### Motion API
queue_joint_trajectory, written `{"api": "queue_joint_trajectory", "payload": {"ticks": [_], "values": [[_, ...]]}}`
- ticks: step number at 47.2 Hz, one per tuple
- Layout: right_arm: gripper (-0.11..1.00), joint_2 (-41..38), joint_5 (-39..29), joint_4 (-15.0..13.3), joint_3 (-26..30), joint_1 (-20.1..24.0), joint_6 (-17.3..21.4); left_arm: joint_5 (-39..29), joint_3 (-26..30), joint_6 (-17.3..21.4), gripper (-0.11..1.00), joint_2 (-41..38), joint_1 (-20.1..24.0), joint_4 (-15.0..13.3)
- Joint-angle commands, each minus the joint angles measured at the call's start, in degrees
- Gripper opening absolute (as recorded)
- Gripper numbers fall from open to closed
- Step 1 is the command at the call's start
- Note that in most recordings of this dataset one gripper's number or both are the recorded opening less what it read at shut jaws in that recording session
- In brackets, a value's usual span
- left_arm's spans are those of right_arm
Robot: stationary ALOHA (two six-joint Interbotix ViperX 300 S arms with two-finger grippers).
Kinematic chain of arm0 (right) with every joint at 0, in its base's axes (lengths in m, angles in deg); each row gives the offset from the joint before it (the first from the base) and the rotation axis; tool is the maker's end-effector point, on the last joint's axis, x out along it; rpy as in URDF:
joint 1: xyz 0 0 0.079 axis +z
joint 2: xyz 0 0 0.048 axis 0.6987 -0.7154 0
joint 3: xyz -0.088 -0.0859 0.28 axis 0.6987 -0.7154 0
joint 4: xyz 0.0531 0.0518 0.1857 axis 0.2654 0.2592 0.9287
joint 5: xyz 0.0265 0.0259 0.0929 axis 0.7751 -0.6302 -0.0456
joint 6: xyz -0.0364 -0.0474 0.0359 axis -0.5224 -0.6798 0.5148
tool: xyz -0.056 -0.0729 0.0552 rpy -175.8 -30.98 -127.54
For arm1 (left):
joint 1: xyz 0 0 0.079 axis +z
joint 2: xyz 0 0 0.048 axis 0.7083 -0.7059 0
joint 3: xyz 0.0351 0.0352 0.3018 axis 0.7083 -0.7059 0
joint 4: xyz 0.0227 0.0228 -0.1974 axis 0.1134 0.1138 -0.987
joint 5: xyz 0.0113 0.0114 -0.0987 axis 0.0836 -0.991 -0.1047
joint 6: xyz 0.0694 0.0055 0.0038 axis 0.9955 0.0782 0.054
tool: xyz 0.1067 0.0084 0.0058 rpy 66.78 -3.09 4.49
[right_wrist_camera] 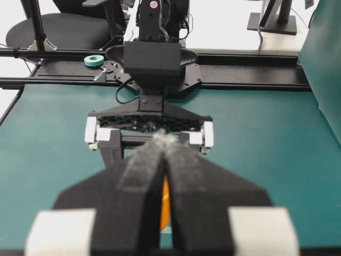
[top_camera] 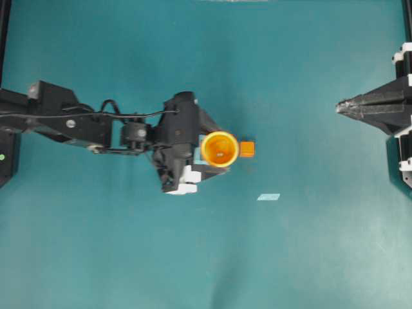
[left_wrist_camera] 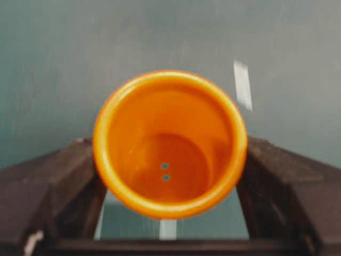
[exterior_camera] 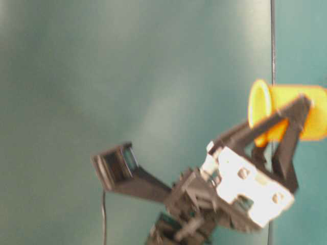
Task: Move the cup to the right with left arm.
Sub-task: 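Lift and carry the orange cup rightward past the tape square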
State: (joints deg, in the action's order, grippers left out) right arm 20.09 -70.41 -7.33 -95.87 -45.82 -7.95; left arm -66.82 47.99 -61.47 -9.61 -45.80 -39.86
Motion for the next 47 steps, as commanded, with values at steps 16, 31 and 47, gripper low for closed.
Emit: {"api": "queue_joint_trajectory", "payload": {"ticks": [16,31,47], "values": [[-0.01,-0.09,0.26,-0.09,1.93,0.0,0.09,-6.24,13.45,1.05,0.7,-5.54,0.62,0.09],[-0.01,0.0,0.18,-0.09,2.11,-0.09,0.09,-7.03,19.86,1.14,0.7,-9.14,1.93,0.18],[-0.01,0.0,0.26,-0.09,2.11,-0.09,0.0,-11.51,29.27,1.14,0.7,-15.21,2.37,0.26]]}}
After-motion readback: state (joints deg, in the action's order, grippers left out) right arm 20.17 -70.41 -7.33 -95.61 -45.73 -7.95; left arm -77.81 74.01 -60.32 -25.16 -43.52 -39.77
